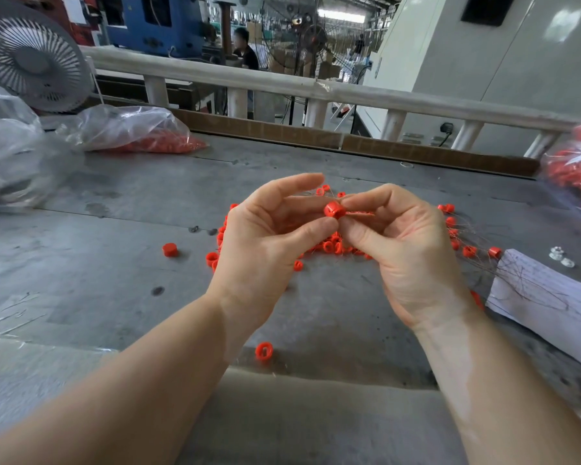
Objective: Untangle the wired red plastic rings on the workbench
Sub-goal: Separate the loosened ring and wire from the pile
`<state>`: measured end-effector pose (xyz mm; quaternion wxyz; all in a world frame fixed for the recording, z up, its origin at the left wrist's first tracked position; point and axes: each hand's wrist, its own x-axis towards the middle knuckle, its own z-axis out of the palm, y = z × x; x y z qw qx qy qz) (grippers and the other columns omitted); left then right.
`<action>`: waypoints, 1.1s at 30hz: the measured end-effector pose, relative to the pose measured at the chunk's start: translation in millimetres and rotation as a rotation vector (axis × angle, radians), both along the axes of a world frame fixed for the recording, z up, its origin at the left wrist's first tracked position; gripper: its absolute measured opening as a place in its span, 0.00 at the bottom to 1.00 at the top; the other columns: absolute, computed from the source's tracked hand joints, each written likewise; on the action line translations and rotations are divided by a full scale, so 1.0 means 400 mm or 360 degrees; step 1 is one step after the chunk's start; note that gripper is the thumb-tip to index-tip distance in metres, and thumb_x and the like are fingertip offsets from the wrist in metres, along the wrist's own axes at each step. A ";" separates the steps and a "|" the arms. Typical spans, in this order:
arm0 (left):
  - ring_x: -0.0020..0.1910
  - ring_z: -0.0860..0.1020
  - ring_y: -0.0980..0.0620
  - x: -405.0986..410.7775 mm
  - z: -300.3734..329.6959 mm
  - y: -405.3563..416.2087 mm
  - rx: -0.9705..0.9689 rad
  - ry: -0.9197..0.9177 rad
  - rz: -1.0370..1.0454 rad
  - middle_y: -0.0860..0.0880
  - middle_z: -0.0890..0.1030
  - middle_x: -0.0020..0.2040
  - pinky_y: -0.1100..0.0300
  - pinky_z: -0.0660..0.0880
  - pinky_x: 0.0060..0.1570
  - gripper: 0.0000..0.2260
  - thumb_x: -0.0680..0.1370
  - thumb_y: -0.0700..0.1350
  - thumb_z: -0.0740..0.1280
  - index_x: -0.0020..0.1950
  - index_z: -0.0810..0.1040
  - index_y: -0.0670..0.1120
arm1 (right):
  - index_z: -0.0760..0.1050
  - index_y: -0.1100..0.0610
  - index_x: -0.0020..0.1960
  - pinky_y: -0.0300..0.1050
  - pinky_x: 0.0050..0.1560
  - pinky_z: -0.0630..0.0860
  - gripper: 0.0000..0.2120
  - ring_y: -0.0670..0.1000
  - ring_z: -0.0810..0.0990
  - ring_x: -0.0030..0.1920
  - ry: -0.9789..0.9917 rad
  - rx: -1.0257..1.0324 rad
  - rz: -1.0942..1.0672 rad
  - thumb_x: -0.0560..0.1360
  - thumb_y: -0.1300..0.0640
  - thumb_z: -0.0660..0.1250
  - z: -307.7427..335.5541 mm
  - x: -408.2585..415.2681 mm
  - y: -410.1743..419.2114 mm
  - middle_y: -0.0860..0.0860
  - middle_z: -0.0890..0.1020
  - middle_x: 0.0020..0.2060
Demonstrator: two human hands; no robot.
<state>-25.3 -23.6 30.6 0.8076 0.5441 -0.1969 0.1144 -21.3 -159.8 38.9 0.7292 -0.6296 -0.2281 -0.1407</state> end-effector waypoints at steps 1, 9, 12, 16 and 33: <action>0.45 0.83 0.50 -0.001 0.001 0.000 0.0023 -0.0023 0.0021 0.48 0.85 0.42 0.60 0.79 0.47 0.17 0.65 0.37 0.71 0.53 0.78 0.45 | 0.76 0.58 0.40 0.35 0.41 0.77 0.07 0.44 0.83 0.39 0.0006 0.0005 0.0007 0.63 0.64 0.70 0.000 -0.001 0.000 0.47 0.84 0.35; 0.42 0.83 0.54 -0.006 0.000 0.001 0.0195 -0.0144 0.0194 0.50 0.85 0.40 0.63 0.78 0.43 0.16 0.67 0.32 0.73 0.50 0.77 0.47 | 0.75 0.60 0.39 0.35 0.41 0.77 0.07 0.44 0.83 0.39 0.0018 0.0028 0.0031 0.62 0.66 0.69 0.004 -0.006 0.000 0.47 0.84 0.35; 0.41 0.83 0.55 -0.006 0.000 0.000 0.0197 -0.0174 0.0214 0.51 0.84 0.38 0.64 0.77 0.43 0.13 0.67 0.35 0.71 0.48 0.77 0.46 | 0.76 0.59 0.38 0.35 0.41 0.77 0.07 0.44 0.83 0.39 0.0007 0.0016 0.0051 0.62 0.66 0.70 0.003 -0.006 0.000 0.47 0.84 0.35; 0.41 0.82 0.55 -0.005 0.000 -0.003 0.0182 -0.0185 0.0239 0.51 0.84 0.37 0.62 0.77 0.43 0.10 0.67 0.34 0.69 0.45 0.77 0.45 | 0.81 0.54 0.35 0.36 0.40 0.76 0.08 0.45 0.82 0.38 0.0065 -0.0009 0.0043 0.64 0.66 0.71 0.005 -0.003 -0.004 0.49 0.84 0.35; 0.39 0.81 0.52 -0.011 -0.001 -0.008 0.0179 -0.0185 0.0297 0.50 0.82 0.37 0.60 0.78 0.42 0.08 0.66 0.34 0.69 0.41 0.76 0.45 | 0.84 0.52 0.37 0.35 0.40 0.77 0.05 0.44 0.83 0.38 0.0072 0.0050 -0.0046 0.62 0.59 0.72 0.000 -0.010 0.017 0.47 0.85 0.35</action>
